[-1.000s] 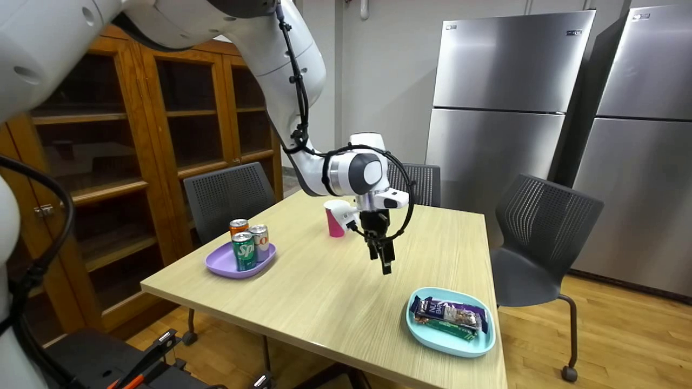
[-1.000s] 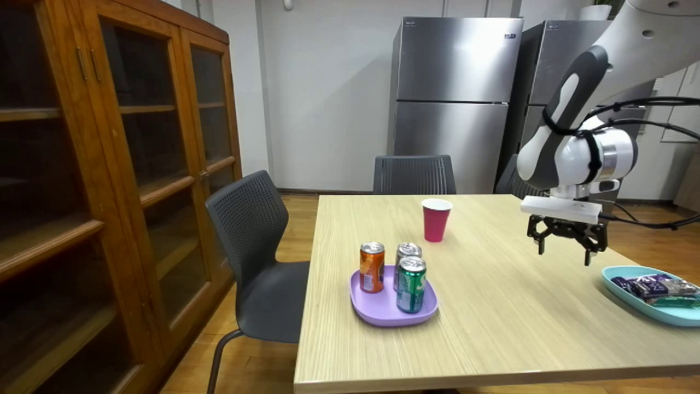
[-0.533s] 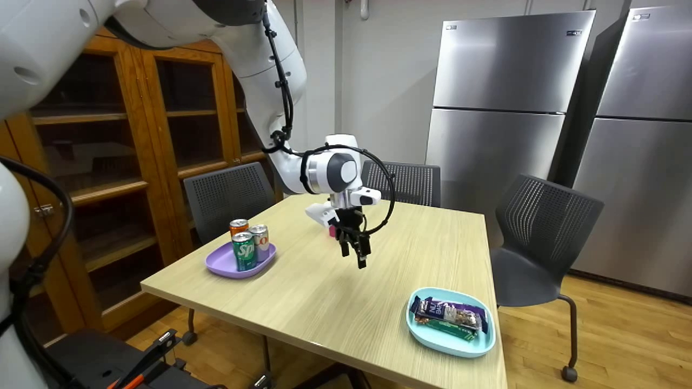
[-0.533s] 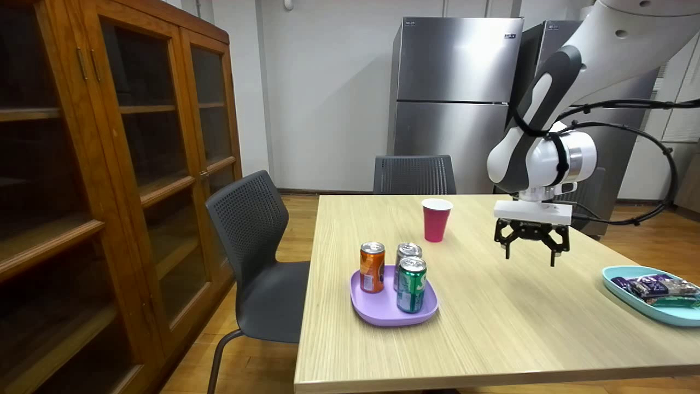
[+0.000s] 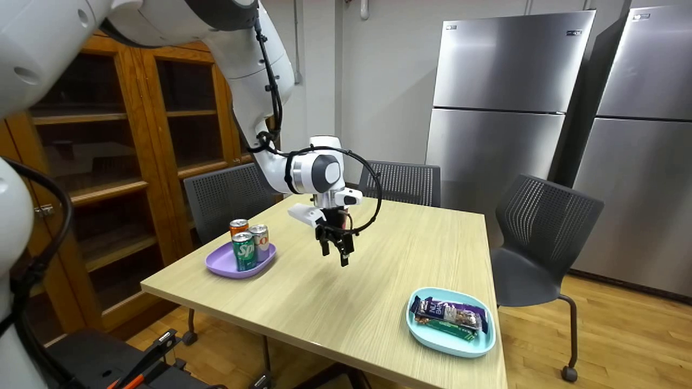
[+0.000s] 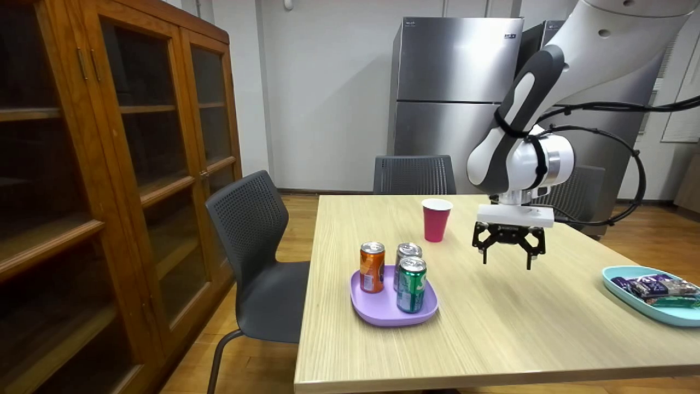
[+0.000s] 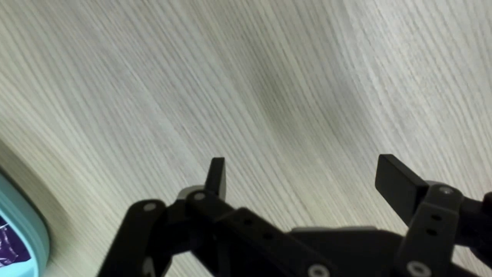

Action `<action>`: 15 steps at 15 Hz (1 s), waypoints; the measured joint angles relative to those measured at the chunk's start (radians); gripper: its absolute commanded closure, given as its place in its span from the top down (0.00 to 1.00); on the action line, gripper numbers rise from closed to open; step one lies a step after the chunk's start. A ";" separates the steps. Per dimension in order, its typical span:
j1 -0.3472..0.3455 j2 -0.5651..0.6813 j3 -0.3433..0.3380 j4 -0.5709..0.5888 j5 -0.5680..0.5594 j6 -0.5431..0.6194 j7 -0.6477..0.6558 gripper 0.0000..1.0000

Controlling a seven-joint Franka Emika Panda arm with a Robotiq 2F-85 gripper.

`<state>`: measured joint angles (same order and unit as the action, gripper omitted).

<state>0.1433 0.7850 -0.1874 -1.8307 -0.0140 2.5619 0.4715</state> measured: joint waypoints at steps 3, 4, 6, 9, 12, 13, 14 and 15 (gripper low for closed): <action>0.019 0.000 0.000 -0.002 -0.002 0.000 -0.001 1.00; 0.023 0.000 0.000 -0.002 -0.002 -0.001 -0.001 1.00; 0.025 0.000 0.000 -0.003 -0.002 -0.001 -0.001 1.00; 0.025 0.000 -0.002 -0.003 -0.002 -0.001 -0.001 1.00; 0.025 0.000 -0.002 -0.003 -0.002 -0.001 -0.001 1.00; 0.025 0.000 -0.002 -0.003 -0.002 -0.001 -0.001 1.00; 0.025 0.000 -0.002 -0.003 -0.003 -0.001 -0.001 1.00; 0.025 0.000 -0.002 -0.003 -0.003 -0.001 -0.001 1.00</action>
<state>0.1680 0.7850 -0.1895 -1.8335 -0.0166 2.5607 0.4702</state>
